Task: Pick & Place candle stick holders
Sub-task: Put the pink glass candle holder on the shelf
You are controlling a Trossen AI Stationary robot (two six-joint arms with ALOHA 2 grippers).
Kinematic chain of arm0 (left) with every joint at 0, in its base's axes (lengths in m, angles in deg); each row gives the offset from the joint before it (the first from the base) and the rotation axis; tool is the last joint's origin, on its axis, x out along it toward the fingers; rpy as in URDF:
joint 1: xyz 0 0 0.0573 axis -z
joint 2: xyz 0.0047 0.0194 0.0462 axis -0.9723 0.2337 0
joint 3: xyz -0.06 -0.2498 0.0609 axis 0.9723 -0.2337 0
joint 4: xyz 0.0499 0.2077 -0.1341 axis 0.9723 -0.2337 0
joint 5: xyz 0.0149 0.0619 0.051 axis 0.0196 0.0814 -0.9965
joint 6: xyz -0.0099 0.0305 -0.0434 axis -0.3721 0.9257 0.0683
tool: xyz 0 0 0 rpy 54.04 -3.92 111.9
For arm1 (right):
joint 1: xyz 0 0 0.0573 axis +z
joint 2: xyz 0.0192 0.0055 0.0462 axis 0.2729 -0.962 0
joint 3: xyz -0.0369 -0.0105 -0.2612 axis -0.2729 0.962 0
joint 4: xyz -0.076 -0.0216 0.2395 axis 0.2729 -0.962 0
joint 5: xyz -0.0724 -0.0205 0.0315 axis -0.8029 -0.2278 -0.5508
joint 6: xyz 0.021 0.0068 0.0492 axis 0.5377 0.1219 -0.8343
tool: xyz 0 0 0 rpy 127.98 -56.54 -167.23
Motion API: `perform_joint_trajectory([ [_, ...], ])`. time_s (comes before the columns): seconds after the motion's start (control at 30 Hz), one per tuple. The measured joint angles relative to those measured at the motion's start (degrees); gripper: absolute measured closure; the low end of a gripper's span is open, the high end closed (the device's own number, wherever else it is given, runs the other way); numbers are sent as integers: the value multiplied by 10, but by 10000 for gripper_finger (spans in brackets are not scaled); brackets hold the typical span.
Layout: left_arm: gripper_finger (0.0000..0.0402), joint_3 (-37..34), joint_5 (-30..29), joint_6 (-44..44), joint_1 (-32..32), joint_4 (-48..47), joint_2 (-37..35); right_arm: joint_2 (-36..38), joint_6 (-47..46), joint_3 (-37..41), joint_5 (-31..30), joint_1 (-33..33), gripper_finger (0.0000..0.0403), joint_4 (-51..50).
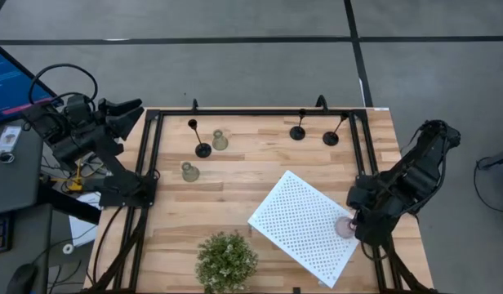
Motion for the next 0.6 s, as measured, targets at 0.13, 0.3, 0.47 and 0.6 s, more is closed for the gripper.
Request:
perform_joint_trajectory([
  [0.13,193,0,0,0,0,2,0,0,18,0,1,-18,394,-3],
  [0.3,193,0,0,0,0,3,0,0,32,0,17,-27,394,-8],
  [0.47,193,0,0,0,0,3,0,0,31,0,28,-28,394,-12],
  [0.6,193,0,0,0,0,3,0,0,27,0,28,-28,379,-17],
])
